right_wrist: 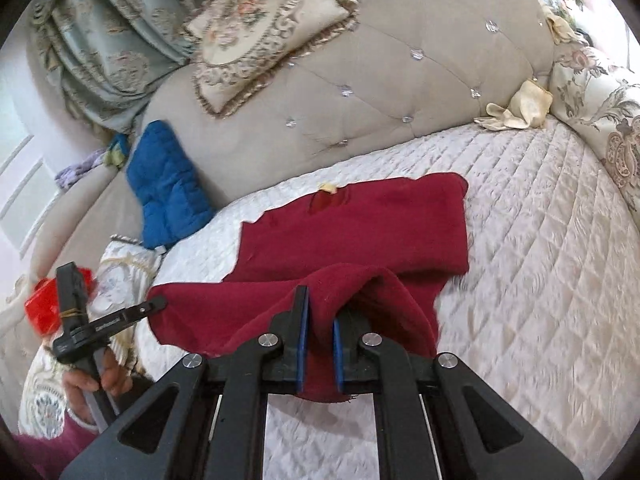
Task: Fold small clothes
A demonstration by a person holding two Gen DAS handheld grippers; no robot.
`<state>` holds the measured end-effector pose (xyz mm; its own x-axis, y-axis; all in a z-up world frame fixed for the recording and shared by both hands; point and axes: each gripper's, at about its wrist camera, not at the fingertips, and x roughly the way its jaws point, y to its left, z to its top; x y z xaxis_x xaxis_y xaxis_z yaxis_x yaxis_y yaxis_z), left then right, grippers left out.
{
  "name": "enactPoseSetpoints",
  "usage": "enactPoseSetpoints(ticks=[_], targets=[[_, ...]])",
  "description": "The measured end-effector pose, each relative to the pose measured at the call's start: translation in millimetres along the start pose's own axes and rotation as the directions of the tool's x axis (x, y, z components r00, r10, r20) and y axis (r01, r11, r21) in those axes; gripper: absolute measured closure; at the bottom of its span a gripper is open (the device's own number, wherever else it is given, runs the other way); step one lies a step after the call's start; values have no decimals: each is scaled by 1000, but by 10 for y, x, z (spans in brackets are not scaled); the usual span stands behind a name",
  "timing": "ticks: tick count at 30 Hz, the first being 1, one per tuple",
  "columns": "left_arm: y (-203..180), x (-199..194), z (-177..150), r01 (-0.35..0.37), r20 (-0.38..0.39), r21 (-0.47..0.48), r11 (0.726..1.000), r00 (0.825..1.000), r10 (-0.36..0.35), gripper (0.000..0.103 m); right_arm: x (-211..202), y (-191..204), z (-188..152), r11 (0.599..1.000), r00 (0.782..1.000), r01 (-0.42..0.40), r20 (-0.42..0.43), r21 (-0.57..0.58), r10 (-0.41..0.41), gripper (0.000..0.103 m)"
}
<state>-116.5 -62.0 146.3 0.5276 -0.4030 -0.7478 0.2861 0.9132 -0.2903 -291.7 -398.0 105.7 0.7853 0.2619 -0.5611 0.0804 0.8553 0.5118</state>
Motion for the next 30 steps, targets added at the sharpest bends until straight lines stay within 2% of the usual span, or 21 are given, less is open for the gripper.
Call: enactPoseSetpoints(ticks=[5,10,13,15,16,17,18,19,21,24,27,30], targets=[[8,282,380,-12,16,-29,1000,1000,12,95,314,-82,321,1000,1000,15,15,18,-15,103],[93,753,667,-25,-26,-77,997,999,23,95,725,-288,600,997,999,45,2,60,-45,103],[192,1059,774,12,-54,-105,994,998,-18,94,1014,-493,711,993,999,48,-16,108,-46,103],[303,1190,812,54,-48,-138,989,997,-61,83,1165,-617,775,990,998,60,-28,126,-56,103],[372,1233,827,88,-41,-160,983,995,-95,65,1198,-647,804,991,998,59,-29,119,-55,92],[445,1230,839,91,-24,-188,978,995,-97,45,1187,-651,825,992,998,62,-18,107,-60,86],[513,1185,852,87,11,-213,973,996,-87,39,1108,-652,843,992,996,83,20,91,-85,82],[555,1131,867,89,44,-226,970,996,-81,33,1019,-661,849,992,993,94,56,86,-99,82],[611,1050,894,76,72,-231,970,996,-61,32,791,-715,813,989,989,100,100,105,-111,81],[643,1066,877,24,59,-226,974,998,-11,31,609,-676,673,994,991,90,89,65,-95,85],[625,1152,842,-20,30,-217,976,999,27,31,710,-454,570,995,996,88,37,-51,-86,87],[572,1235,794,-54,13,-185,981,998,58,31,1044,-266,608,980,992,120,-4,-156,-122,87]])
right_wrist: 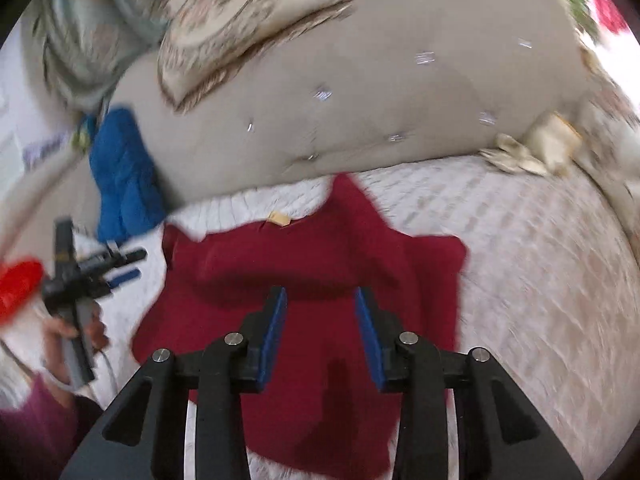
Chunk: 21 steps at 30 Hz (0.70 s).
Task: Fold small clothes
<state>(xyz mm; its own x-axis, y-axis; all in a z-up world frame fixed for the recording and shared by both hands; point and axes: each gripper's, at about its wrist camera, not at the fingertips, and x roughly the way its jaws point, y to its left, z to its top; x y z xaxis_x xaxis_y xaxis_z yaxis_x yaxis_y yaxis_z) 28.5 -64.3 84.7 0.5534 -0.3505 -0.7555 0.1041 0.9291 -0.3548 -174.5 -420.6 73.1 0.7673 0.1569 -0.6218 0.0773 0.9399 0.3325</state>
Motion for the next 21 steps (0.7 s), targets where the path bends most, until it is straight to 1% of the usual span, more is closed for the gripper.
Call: enactPoseSetpoints(ticks=[2,3,4,5,6,7,9,10,11,13,14,15,16,17,18,19,20,21], targets=[[-49,77,-57,-39,-14,48,998,999,40,31,288,-10,84,996,997,75,-31,-41,-77,87],[-72,125,-89,-65,-21,78,995,998,66,31,466,-71,130,987,988,145,-36,-63,-148,87],[-85,171,-113,-90,-32,100,991,995,93,31,662,-196,162,969,969,237,-49,-66,-240,88],[-100,225,-132,-119,-50,124,985,991,126,31,766,-288,162,961,958,273,-76,-39,-275,93],[-104,272,-151,-139,-72,143,980,986,150,31,861,-470,167,964,961,259,-119,52,-251,98],[-99,289,-164,-142,-78,149,978,985,155,31,794,-568,184,967,975,213,-97,136,-201,98],[-91,290,-172,-147,-73,150,978,985,159,31,593,-603,210,968,990,138,-53,208,-130,97],[-89,280,-162,-142,-66,145,979,986,153,31,517,-595,218,969,992,125,-34,214,-121,91],[-87,273,-154,-134,-61,138,981,988,143,31,411,-583,234,970,991,131,-3,207,-133,87],[-85,277,-148,-129,-60,123,984,989,138,31,300,-560,305,967,977,199,43,162,-208,67],[-82,293,-150,-131,-66,118,984,988,139,31,328,-540,345,966,975,211,43,147,-219,65],[-85,304,-151,-131,-71,118,984,988,140,31,416,-566,404,967,974,220,22,127,-224,64],[-89,315,-155,-134,-75,122,983,987,144,31,555,-572,457,970,976,218,-23,106,-216,64],[-90,319,-161,-141,-74,128,982,986,151,31,656,-568,481,973,977,209,-56,92,-205,68],[-93,318,-163,-151,-68,136,979,985,161,31,832,-548,516,978,974,197,-124,67,-187,100],[-97,316,-161,-156,-64,140,978,984,167,31,909,-503,554,977,969,207,-150,44,-199,103],[-91,311,-156,-162,-59,139,977,983,171,31,895,-491,577,974,968,223,-122,27,-219,103],[-82,307,-150,-163,-56,135,977,984,171,31,829,-463,605,970,969,242,-60,20,-241,103]])
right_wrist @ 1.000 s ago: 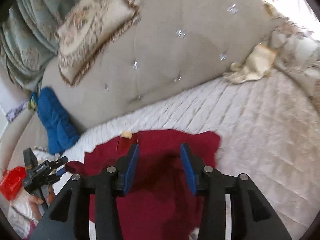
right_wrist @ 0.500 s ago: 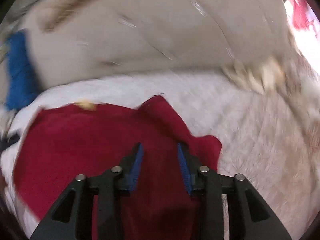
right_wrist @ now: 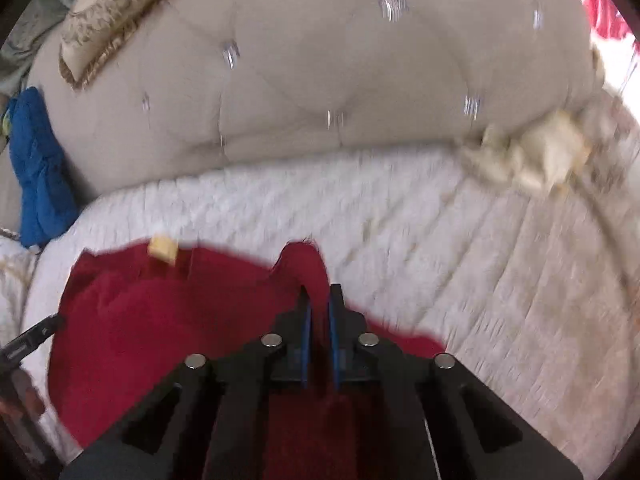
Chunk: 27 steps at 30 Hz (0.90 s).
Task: Fold small clothes
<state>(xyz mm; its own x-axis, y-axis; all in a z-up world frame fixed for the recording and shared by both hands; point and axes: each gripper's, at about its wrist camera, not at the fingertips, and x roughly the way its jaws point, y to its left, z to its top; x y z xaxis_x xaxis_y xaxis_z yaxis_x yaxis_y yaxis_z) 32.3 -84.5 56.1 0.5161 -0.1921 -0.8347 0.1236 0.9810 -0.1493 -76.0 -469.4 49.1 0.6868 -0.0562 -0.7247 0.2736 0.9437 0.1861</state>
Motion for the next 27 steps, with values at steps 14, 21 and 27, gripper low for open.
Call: enactPoseSetpoints(ticks=[14,21,27], targets=[[230,-31,28,-86,27,-55,995,996,88,31,-218,1160,198,955,956,-295,-12,-25,295,90],[397,-85,35,-129,43,-64,990,990,132,31,591,2443,106,896,881,-434,-255,-96,399,89],[517,-83,54,-109,29,-102,989,993,112,31,1038,2600,65,936,909,-339,-292,-98,299,103]])
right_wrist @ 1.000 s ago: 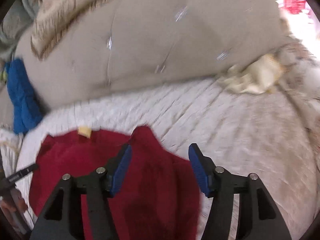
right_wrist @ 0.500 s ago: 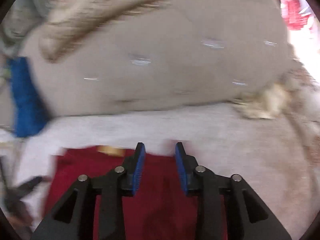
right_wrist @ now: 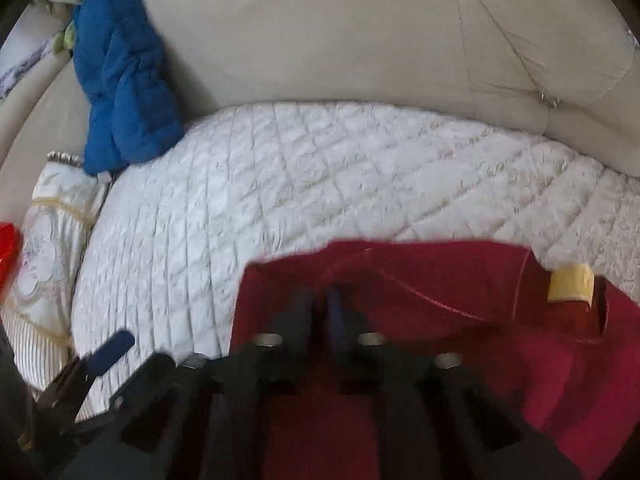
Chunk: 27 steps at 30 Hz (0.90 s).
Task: Fold small clothes
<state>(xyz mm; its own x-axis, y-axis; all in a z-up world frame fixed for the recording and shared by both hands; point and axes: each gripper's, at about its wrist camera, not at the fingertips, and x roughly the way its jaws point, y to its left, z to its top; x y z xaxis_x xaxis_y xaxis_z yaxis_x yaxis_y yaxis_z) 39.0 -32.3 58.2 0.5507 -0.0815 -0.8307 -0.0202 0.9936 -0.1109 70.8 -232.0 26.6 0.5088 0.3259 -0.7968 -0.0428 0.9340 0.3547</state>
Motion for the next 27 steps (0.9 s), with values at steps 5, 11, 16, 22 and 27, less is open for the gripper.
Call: enactPoseSetpoints(ticks=[5,11,16,22,27], targets=[[-16,-23,19,5,26,-11,1000,1000,-4,31,36,176,39,1000,997,-21,75,-17,22,103],[-173,-54,-17,53,30,23,998,998,-54,31,-297,35,-172,995,990,-93,103,-21,94,92],[-358,-84,-74,75,35,82,994,996,-78,31,-1170,-757,-570,992,963,101,243,78,-118,92],[-492,47,-137,38,14,120,992,999,-40,31,-1594,-1908,-833,856,864,380,197,351,-464,93],[-539,134,-162,13,4,138,990,1000,-14,31,-1357,-2198,-881,848,883,339,173,408,-436,98]])
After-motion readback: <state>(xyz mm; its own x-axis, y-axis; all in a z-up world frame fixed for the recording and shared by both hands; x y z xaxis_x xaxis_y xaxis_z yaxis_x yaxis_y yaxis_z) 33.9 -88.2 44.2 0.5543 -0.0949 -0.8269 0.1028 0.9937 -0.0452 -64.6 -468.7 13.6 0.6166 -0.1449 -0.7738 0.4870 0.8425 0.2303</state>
